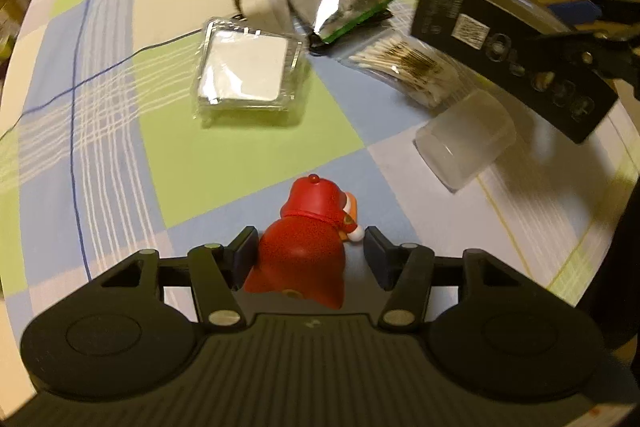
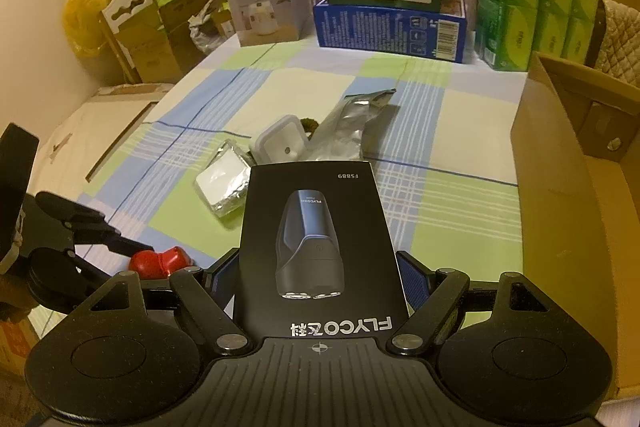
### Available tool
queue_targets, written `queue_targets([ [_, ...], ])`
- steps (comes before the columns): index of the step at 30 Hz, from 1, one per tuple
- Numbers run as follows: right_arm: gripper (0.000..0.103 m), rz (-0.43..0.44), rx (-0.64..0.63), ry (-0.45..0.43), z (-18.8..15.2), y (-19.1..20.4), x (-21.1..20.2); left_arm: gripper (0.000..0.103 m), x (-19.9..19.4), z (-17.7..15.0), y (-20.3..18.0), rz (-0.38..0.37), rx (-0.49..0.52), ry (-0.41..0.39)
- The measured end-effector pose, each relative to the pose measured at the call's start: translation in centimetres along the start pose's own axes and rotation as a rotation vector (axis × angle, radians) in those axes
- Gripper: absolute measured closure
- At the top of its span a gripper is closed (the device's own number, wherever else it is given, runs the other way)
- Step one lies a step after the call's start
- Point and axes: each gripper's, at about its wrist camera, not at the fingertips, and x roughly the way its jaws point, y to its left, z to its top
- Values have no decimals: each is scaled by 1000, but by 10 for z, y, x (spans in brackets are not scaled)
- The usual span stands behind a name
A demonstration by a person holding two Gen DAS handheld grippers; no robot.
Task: Organize objects
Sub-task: 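Grasp the red figurine with the left tool while the right tool lifts the box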
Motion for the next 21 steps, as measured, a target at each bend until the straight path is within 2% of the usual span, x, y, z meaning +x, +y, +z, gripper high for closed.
queue_targets([
  [4, 26, -11, 6, -16, 3, -3, -9, 50, -6, -2, 2, 7, -59, -15],
  [14, 26, -54, 25, -85, 14, -17, -47, 50, -44, 16, -13, 55, -126, -77],
  [21, 26, -108, 65, -155, 29, -48, -91, 50, -82, 54, -50, 62, -86, -150],
])
